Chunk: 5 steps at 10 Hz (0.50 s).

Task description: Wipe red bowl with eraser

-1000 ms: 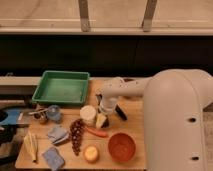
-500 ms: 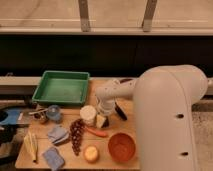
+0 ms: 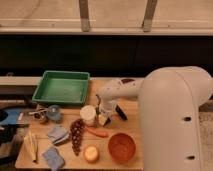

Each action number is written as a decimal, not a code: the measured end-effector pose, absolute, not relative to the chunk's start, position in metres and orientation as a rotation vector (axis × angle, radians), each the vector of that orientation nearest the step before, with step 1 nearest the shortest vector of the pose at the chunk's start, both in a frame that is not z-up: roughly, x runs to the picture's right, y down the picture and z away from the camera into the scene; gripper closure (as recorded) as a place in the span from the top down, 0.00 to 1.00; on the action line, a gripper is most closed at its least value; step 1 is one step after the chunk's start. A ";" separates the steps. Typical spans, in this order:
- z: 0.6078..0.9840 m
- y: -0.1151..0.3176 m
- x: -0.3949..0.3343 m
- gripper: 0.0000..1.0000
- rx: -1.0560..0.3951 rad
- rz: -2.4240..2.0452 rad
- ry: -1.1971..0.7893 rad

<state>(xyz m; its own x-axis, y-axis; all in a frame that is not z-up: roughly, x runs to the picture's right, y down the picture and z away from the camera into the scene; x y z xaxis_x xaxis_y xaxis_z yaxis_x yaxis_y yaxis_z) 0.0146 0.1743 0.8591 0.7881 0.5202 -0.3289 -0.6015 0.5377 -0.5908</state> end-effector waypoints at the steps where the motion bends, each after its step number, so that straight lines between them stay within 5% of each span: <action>1: 0.857 0.170 0.019 0.06 -0.744 0.685 0.108; 5: 0.822 0.128 0.061 0.00 -0.688 0.786 0.024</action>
